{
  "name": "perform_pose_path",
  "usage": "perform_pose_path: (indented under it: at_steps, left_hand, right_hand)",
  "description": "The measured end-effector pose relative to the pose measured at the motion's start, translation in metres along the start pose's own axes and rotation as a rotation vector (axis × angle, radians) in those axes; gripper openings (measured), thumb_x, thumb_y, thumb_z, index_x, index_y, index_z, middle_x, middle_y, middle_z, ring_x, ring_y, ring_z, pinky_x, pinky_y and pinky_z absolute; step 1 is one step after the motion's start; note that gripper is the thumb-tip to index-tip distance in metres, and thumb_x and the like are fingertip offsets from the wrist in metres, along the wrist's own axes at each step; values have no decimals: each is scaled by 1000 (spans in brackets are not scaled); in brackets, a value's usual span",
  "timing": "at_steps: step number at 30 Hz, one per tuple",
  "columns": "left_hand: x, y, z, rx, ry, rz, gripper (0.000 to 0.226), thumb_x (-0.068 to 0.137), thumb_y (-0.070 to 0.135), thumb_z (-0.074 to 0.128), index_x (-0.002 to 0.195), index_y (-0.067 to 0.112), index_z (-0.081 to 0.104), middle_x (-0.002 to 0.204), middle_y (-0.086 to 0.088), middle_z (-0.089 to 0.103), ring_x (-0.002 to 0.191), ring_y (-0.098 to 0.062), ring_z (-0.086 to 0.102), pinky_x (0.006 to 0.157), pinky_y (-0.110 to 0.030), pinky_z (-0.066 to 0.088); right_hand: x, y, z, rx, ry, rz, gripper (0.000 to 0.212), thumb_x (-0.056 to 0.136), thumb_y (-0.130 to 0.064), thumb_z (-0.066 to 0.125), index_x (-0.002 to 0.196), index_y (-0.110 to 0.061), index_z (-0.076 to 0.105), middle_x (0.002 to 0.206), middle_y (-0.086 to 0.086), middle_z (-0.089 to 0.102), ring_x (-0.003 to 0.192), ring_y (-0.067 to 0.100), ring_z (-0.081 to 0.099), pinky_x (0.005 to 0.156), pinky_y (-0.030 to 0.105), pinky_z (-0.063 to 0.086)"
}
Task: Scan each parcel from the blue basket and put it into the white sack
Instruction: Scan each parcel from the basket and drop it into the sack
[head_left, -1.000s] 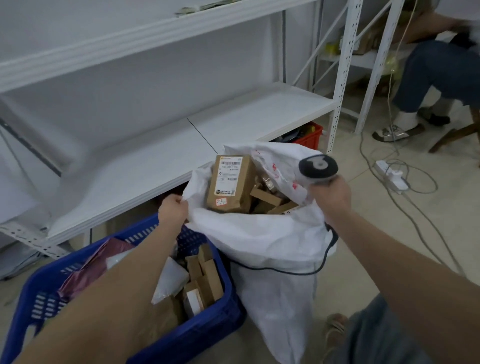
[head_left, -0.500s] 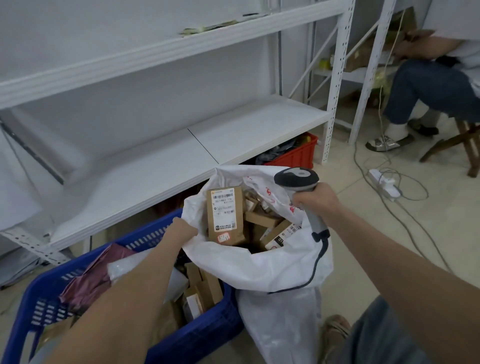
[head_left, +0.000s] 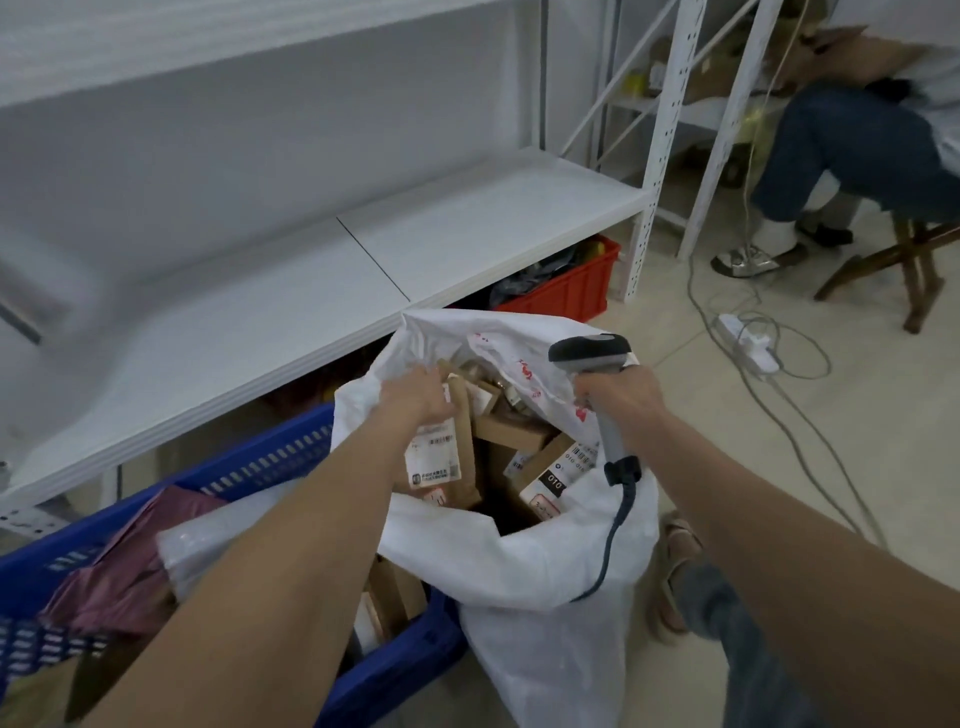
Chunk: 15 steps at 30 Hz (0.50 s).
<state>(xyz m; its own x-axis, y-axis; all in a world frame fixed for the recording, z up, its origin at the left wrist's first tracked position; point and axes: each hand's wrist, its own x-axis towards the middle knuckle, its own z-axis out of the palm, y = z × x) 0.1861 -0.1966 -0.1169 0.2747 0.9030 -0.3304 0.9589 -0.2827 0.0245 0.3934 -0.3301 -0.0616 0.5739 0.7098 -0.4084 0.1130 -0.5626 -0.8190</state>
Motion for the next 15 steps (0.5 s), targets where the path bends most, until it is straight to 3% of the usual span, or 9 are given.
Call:
perform_pose_path:
  at_steps: [2, 5, 9, 15]
  left_hand:
    - [-8, 1, 5, 46, -31, 105, 45, 90, 32, 53, 134, 24, 51, 131, -5, 55, 118, -26, 53, 95, -42, 47]
    - [-32, 11, 19, 157, -61, 259, 32, 91, 24, 52, 121, 28, 63, 115, 0, 63, 107, -24, 59, 88, -39, 50]
    - [-57, 17, 62, 213, -149, 230, 46, 91, 15, 50, 135, 30, 51, 116, -3, 62, 106, -25, 59, 82, -37, 52]
    - [-68, 28, 87, 94, -115, 88, 47, 92, 15, 49, 136, 30, 45, 122, -4, 59, 110, -26, 58, 85, -37, 49]
  right_hand:
    - [-1, 6, 7, 17, -17, -11, 12, 75, -9, 66, 85, -8, 60, 86, 9, 61, 80, 23, 58, 76, 35, 52]
    - [-7, 22, 13, -42, -40, 12, 17, 77, -11, 67, 92, -9, 59, 93, 9, 62, 90, 25, 59, 88, 39, 54]
    - [-12, 42, 8, -38, -16, 31, 16, 81, -11, 67, 94, -5, 61, 88, 9, 62, 78, 21, 56, 87, 38, 54]
    - [-17, 43, 0, 66, -65, -8, 17, 78, -6, 69, 91, -9, 58, 91, 7, 62, 77, 16, 55, 67, 26, 49]
